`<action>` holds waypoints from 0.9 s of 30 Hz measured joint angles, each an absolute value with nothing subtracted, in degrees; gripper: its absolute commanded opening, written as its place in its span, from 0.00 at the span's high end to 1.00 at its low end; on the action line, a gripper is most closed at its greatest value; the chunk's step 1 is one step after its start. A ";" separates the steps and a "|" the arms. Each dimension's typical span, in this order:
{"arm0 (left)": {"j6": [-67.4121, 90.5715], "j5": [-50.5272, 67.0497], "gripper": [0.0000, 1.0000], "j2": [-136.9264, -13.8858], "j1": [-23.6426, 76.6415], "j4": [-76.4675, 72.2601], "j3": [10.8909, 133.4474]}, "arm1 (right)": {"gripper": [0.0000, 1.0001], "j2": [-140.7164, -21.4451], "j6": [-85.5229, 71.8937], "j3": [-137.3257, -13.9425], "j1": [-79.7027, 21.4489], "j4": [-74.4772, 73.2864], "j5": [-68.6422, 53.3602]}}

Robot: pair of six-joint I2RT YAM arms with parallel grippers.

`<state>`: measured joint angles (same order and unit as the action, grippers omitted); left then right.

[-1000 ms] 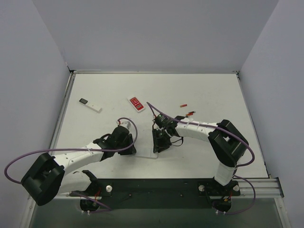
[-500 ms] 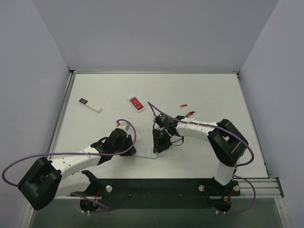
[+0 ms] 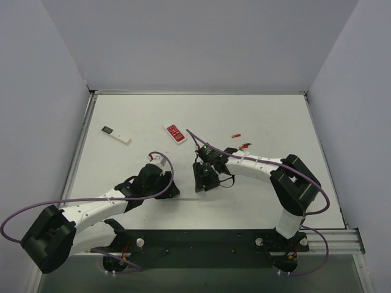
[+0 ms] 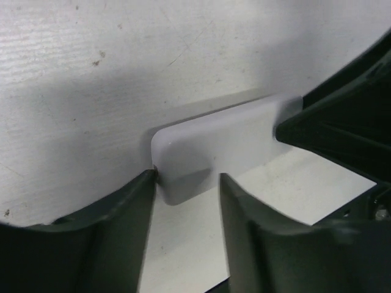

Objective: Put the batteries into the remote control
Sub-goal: Load the battery cover into the remote control, then reset both arms

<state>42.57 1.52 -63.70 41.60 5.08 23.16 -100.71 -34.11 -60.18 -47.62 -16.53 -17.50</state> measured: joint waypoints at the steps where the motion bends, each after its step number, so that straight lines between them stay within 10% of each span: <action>1: 43.00 2.13 0.31 -63.00 41.06 4.67 23.22 | 0.50 -99.94 -33.87 -59.79 -47.27 -15.29 -16.84; 11: 43.00 -2.35 0.04 -50.61 30.17 10.61 28.08 | 0.26 -81.19 -29.80 -54.96 -35.27 -8.80 -10.96; 27: 33.87 -31.62 0.03 -15.25 26.52 32.27 42.37 | 0.02 -38.96 -26.85 -45.45 -13.17 -17.69 14.94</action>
<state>33.87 -31.62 -15.25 26.52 32.27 42.37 -38.96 -26.85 -45.45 -13.17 -17.69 14.94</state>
